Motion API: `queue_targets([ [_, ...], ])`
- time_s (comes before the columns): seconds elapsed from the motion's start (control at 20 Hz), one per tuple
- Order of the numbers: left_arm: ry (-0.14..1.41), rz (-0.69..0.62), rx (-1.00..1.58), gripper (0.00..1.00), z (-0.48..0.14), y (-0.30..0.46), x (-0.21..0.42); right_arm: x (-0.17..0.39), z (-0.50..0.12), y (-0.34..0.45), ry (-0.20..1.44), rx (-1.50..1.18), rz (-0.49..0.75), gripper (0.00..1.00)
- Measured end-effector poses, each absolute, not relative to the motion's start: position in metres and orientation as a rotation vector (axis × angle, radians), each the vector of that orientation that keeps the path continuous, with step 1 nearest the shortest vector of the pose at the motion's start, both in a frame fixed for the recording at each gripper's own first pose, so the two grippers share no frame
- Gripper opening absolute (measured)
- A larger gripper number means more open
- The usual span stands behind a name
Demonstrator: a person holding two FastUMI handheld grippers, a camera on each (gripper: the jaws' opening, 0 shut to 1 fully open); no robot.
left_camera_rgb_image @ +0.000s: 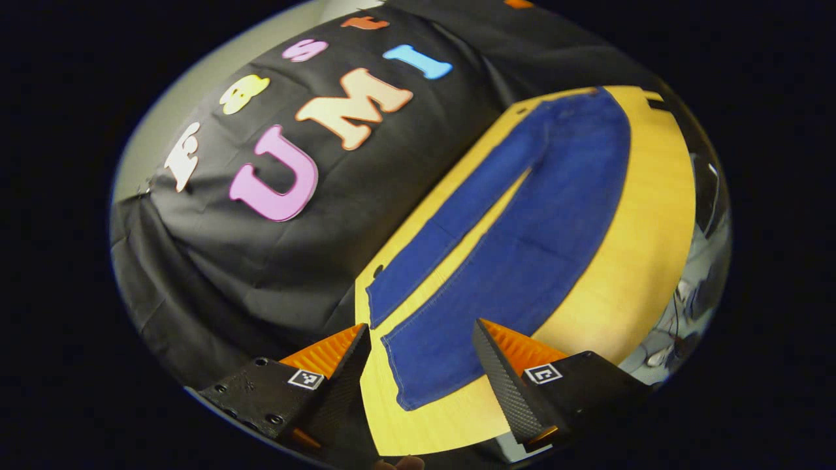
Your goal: Grasp the waist and the cuffs of the jeans and fold them to make the two legs overlap; first hold the waist and fold one-third of the jeans toward the cuffs, then hold the cuffs and fold the remaining one-third in the same direction to finish folding.
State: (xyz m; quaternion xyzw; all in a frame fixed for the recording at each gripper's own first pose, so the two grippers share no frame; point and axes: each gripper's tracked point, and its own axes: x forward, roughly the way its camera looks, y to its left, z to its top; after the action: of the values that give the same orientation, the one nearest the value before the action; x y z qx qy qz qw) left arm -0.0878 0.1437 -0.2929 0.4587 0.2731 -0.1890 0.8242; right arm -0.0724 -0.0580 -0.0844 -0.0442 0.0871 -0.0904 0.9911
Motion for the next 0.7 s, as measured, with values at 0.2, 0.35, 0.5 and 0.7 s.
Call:
queue_targets([
  [0.2, 0.714, -0.442, 1.096, 0.95, -0.331, 0.180, -0.092, -0.081, -0.104, -0.061, 0.220, -0.110, -0.192, 0.98],
  [0.35, 0.776, -0.507, 1.208, 0.95, -0.354, 0.198, -0.097, -0.083, -0.109, -0.065, 0.232, -0.136, -0.195, 0.98],
  [0.5, 0.795, -0.584, 1.290, 0.95, -0.369, 0.197, -0.095, -0.084, -0.112, -0.069, 0.240, -0.156, -0.199, 1.00],
  [0.7, 0.783, -0.602, 1.345, 0.89, -0.377, 0.198, -0.074, -0.083, -0.113, -0.076, 0.241, -0.171, -0.215, 0.99],
])
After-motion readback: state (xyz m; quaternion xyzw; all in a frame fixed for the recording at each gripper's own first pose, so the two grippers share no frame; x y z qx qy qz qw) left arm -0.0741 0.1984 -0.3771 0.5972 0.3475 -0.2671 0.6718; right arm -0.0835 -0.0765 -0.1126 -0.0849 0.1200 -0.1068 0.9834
